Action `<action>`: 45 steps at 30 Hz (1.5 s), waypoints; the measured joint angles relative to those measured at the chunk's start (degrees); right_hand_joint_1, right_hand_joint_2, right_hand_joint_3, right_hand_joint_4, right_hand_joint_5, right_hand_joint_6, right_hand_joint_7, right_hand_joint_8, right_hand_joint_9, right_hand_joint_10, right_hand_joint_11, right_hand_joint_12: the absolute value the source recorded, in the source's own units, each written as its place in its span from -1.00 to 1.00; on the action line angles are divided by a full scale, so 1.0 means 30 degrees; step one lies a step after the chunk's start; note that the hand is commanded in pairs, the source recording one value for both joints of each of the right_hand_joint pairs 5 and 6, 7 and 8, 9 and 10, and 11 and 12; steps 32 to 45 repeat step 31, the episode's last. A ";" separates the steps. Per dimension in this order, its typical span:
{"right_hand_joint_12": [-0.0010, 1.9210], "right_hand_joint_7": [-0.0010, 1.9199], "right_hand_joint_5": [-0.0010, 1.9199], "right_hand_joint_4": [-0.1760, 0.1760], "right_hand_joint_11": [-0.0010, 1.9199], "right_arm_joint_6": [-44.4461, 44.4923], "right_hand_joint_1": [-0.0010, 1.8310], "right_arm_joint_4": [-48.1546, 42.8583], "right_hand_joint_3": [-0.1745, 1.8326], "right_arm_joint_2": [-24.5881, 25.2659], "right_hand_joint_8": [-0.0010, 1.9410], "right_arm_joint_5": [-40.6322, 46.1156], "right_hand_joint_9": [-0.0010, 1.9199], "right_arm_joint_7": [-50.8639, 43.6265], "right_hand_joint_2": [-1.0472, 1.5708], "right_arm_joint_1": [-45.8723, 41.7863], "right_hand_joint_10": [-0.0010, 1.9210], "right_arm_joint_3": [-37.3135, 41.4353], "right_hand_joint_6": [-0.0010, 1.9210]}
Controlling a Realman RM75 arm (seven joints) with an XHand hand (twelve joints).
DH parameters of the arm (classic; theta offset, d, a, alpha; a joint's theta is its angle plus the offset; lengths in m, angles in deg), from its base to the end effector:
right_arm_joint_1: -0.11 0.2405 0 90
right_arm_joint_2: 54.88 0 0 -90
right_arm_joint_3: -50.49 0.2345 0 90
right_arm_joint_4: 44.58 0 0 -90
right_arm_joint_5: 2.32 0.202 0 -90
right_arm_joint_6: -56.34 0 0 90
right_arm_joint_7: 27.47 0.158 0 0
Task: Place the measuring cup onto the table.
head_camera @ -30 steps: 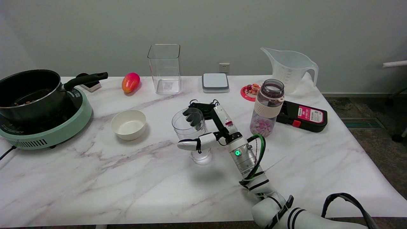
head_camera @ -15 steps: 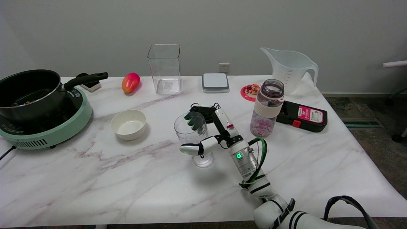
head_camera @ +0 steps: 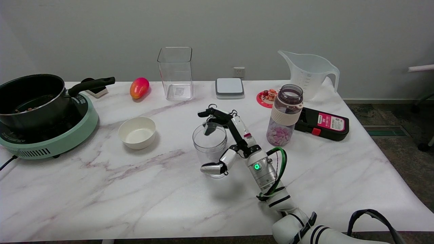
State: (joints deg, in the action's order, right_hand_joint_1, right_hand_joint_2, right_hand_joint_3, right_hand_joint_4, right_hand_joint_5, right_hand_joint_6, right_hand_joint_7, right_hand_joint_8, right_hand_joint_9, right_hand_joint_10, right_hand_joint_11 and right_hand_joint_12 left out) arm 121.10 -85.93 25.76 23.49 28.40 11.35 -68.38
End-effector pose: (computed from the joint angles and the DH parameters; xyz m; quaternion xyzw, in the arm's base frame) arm -0.3001 -0.3354 0.2207 0.6988 -0.2683 0.4600 0.4777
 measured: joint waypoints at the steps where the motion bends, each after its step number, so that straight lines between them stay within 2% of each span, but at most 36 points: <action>1: -0.14 -0.05 -0.42 0.00 -0.14 0.0000 0.34 -0.0001 0.17 -0.0017 -0.06 0.0011 -0.27 0.0018 -0.57 -0.0006 -0.27 0.0003 -0.42; 17: -0.19 -0.21 -0.56 0.00 -0.18 0.0075 0.36 -0.0263 0.07 -0.0646 -0.22 0.0588 -0.31 0.0274 -0.62 -0.0387 -0.31 0.0243 -0.56; 26: -0.19 -0.23 -0.60 0.00 -0.19 0.0058 0.38 -0.1050 0.06 -0.1511 -0.24 0.1350 -0.32 0.0162 -0.62 -0.1125 -0.32 0.0809 -0.60; 31: -0.18 -0.17 -0.61 0.00 -0.18 -0.0063 0.41 -0.1546 0.01 -0.1992 -0.18 0.1878 -0.31 -0.0078 -0.52 -0.1624 -0.31 0.1160 -0.61; 45: -0.18 -0.17 -0.61 0.00 -0.18 -0.0063 0.41 -0.1546 0.01 -0.1992 -0.18 0.1878 -0.31 -0.0078 -0.52 -0.1624 -0.31 0.1160 -0.61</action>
